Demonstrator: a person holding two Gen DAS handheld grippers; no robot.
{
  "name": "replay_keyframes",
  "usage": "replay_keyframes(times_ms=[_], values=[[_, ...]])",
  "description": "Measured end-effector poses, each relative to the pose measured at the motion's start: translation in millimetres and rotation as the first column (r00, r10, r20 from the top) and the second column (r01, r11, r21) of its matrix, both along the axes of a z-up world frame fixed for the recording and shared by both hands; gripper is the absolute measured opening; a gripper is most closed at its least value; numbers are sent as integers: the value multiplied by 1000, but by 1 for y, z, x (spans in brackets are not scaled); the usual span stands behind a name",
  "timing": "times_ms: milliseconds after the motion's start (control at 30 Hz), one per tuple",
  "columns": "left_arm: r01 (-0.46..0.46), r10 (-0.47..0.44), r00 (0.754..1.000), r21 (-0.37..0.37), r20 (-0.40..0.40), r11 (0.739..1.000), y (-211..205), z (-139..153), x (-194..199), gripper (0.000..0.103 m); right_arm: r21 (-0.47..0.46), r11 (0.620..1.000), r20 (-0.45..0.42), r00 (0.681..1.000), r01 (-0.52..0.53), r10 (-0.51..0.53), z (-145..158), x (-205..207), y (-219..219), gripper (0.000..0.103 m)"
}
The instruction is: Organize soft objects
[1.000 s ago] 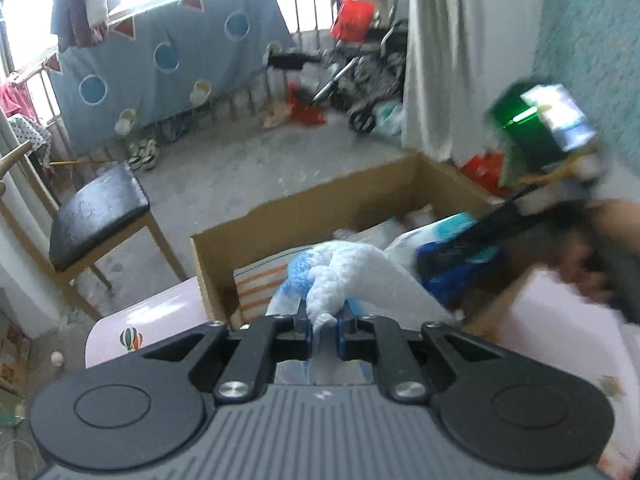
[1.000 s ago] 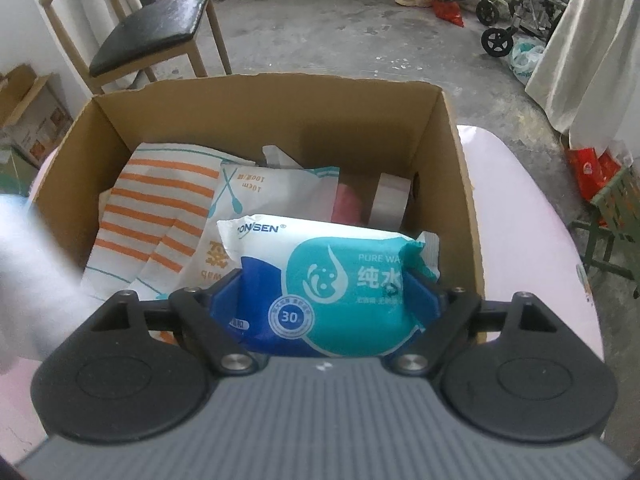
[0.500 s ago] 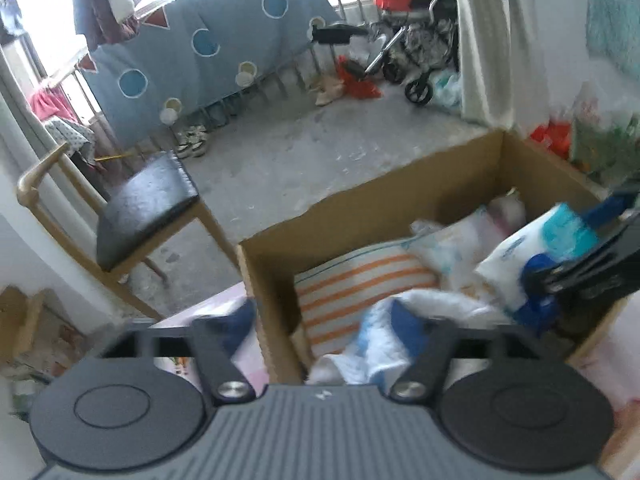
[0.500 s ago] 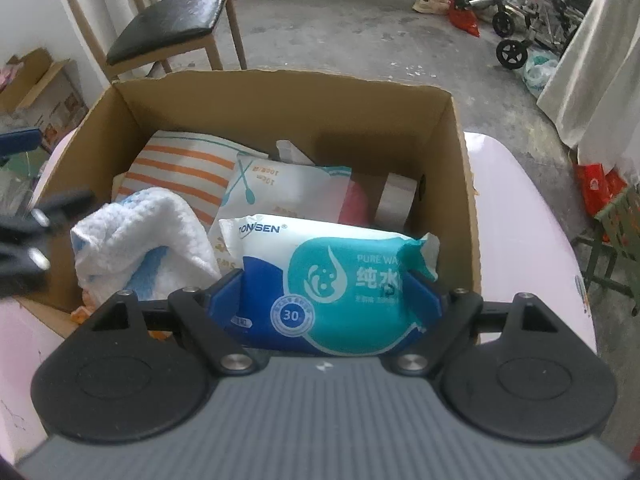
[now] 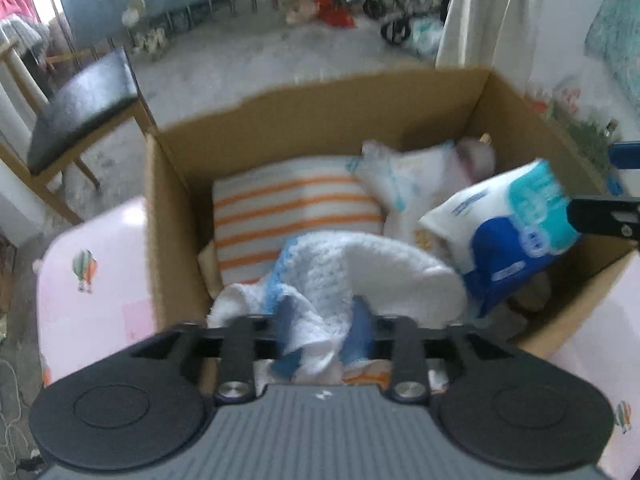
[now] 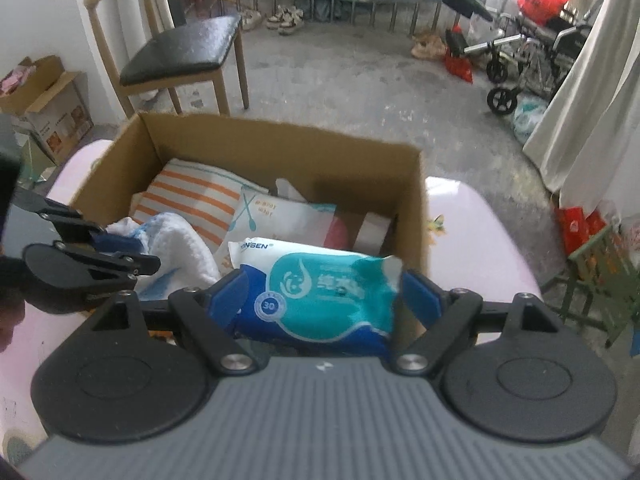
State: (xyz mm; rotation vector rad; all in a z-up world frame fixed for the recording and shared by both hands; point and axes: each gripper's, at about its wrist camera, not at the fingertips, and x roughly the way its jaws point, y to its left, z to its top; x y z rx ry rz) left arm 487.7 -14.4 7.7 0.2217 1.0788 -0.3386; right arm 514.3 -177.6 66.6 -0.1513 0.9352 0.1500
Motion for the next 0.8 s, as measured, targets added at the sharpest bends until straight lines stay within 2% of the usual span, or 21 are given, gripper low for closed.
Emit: replay_keyframes(times_ms=[67,133,233,367,400,467,533,667,700,800], values=[[17,-18,997,5,70,1000,-2,16,-17,47,-11,1000,27,1000,2,-1,9,-10,-6,84],[38,-44,992,55,118,998,-4,24,-35,47,-13,1000,29,1000,11,-10,9,-19,-13,84],[70,-82,988,95,131,993,-13,24,-50,44,-14,999,9,999,42,-42,-2,-29,-22,79],[84,-115,970,149,214,985,-19,22,-77,44,-6,994,-86,991,106,-106,-34,-34,-38,67],[89,-127,965,171,227,981,-22,21,-81,44,49,989,-77,987,142,-138,-39,-37,-48,67],[112,-177,948,244,263,963,-31,21,-90,43,139,964,-127,969,228,-211,-46,-37,-66,67],[131,-213,938,292,272,948,-36,18,-95,39,169,947,-167,955,273,-246,-52,-38,-79,67],[96,-149,957,211,249,973,-28,17,-103,37,76,957,-151,952,280,-266,-57,-53,-83,66],[103,-162,950,221,266,970,-28,16,-108,37,69,955,-164,947,290,-276,-61,-58,-84,66],[110,-193,925,255,327,961,-29,14,-128,37,124,939,-197,935,321,-294,-68,-77,-90,65]])
